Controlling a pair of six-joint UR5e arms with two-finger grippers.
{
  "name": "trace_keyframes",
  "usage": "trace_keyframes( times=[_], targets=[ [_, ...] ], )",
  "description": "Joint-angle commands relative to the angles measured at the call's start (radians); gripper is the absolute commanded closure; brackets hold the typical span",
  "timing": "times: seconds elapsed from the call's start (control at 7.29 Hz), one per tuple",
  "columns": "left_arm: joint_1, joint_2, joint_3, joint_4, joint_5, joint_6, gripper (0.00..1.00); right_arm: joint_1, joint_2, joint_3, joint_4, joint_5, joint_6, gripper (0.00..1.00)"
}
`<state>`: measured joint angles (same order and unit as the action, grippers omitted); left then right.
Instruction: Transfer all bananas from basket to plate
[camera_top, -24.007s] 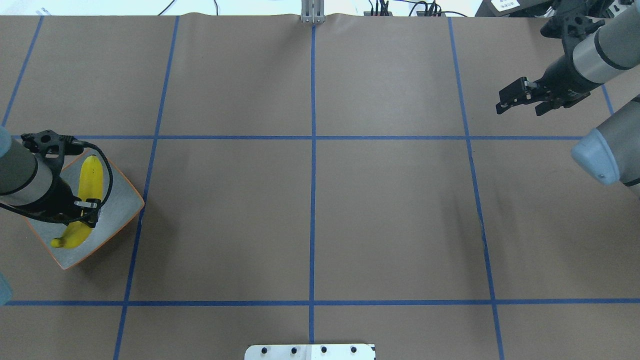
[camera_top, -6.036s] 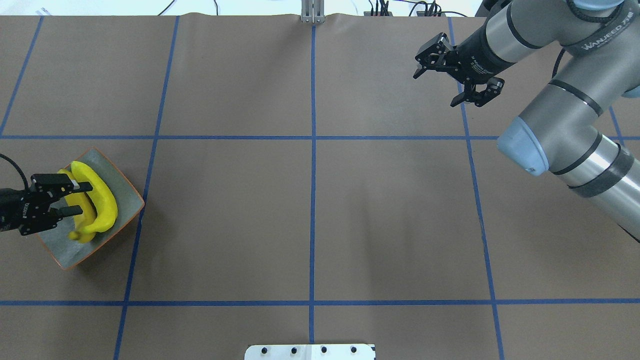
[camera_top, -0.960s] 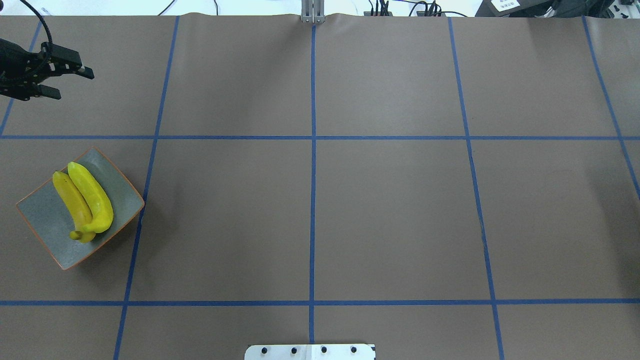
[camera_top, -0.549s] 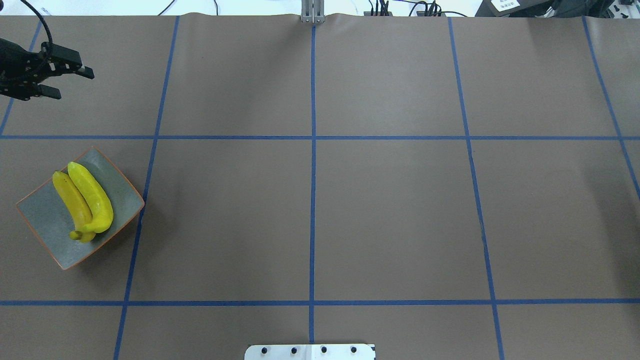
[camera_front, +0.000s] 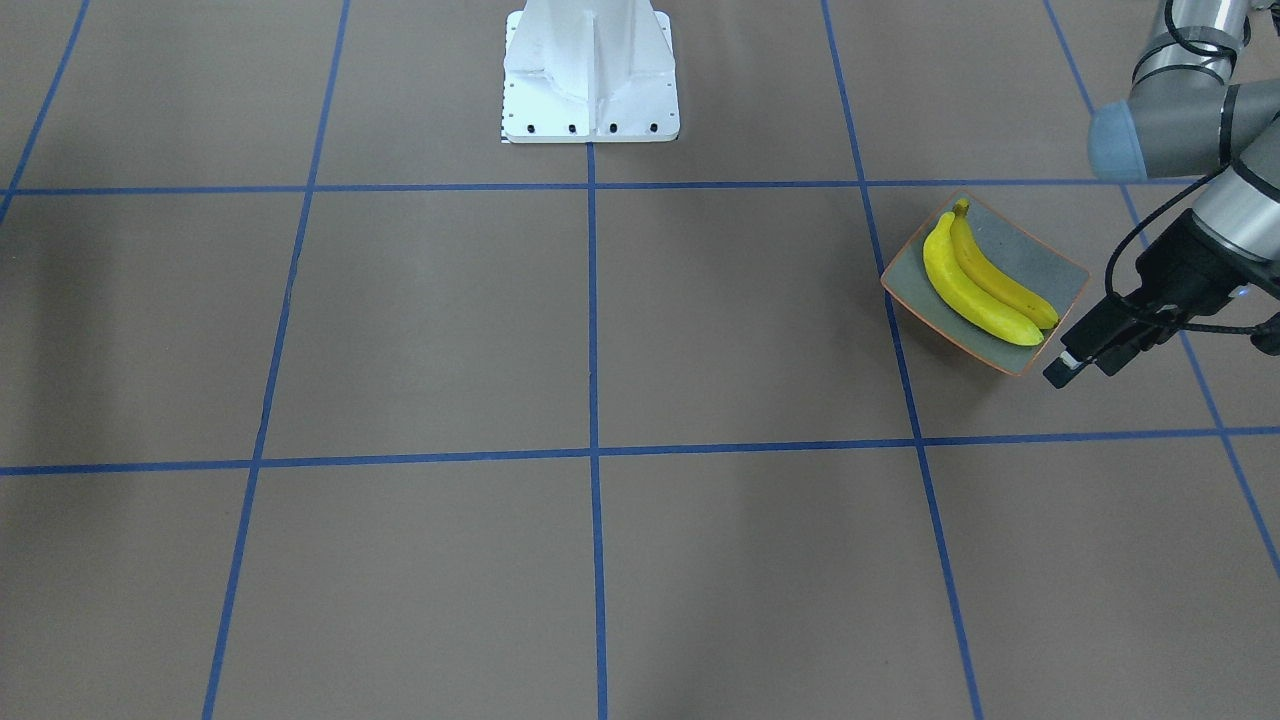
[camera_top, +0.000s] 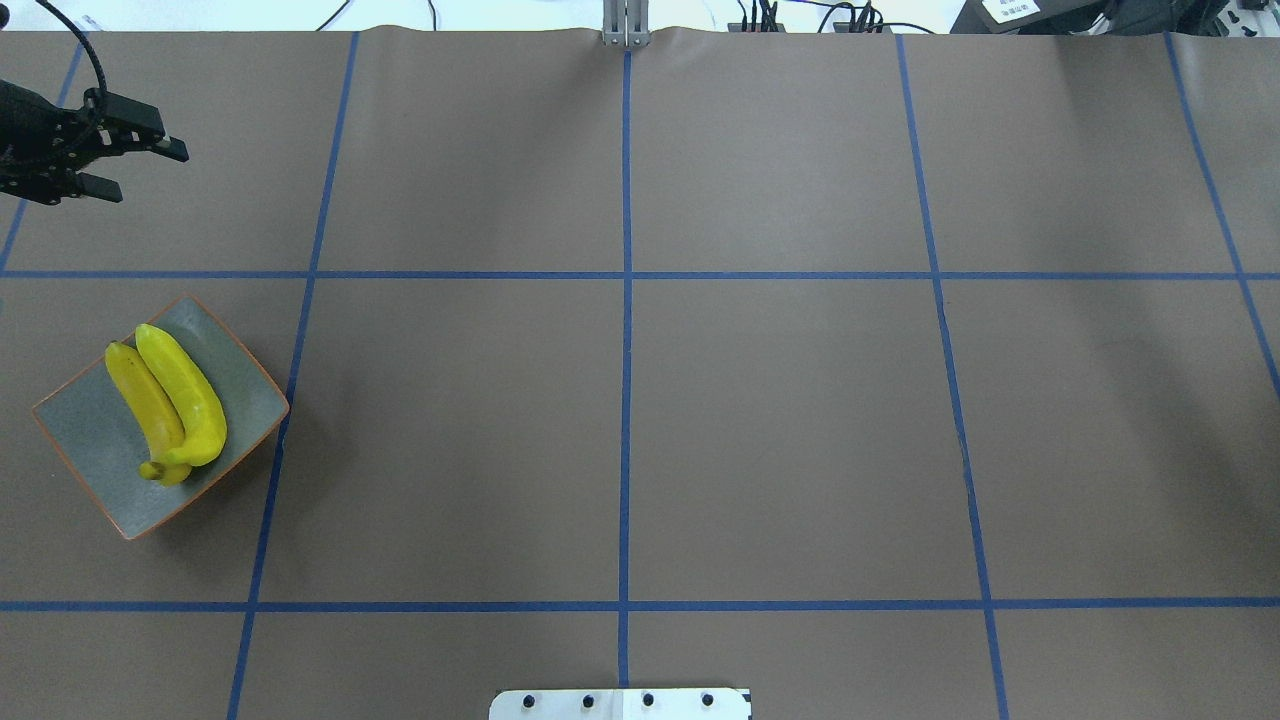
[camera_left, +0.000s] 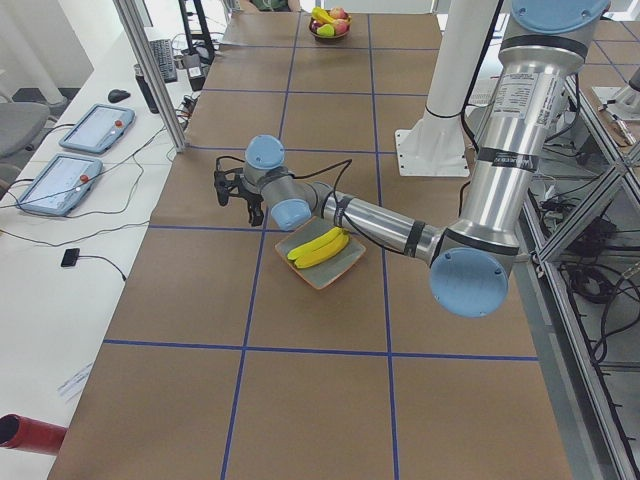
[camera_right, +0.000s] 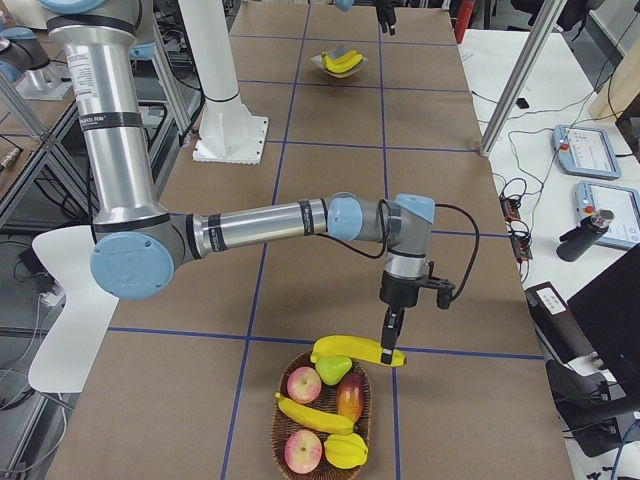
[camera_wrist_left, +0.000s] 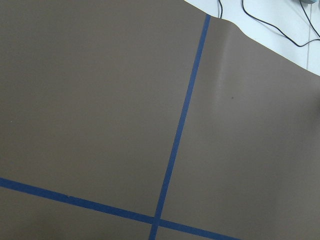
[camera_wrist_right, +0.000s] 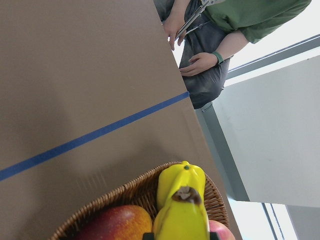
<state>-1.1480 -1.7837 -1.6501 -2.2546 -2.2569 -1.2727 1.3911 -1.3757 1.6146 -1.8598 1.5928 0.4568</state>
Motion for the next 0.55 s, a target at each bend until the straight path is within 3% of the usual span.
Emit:
trace_keyframes(
  times=[0.0,0.14,0.41],
  targets=[
    [0.027,-0.055,0.027,0.000,-0.004,-0.011,0.00,-0.027,0.224,-0.072,-0.019,0.151,-0.004,1.00],
    [0.051,-0.101,0.044,0.003,-0.004,-0.014,0.00,-0.064,0.301,-0.108,-0.013,0.268,0.011,1.00],
    [0.114,-0.211,0.073,-0.005,-0.006,-0.167,0.00,-0.224,0.427,-0.122,-0.007,0.373,0.276,1.00]
  ],
)
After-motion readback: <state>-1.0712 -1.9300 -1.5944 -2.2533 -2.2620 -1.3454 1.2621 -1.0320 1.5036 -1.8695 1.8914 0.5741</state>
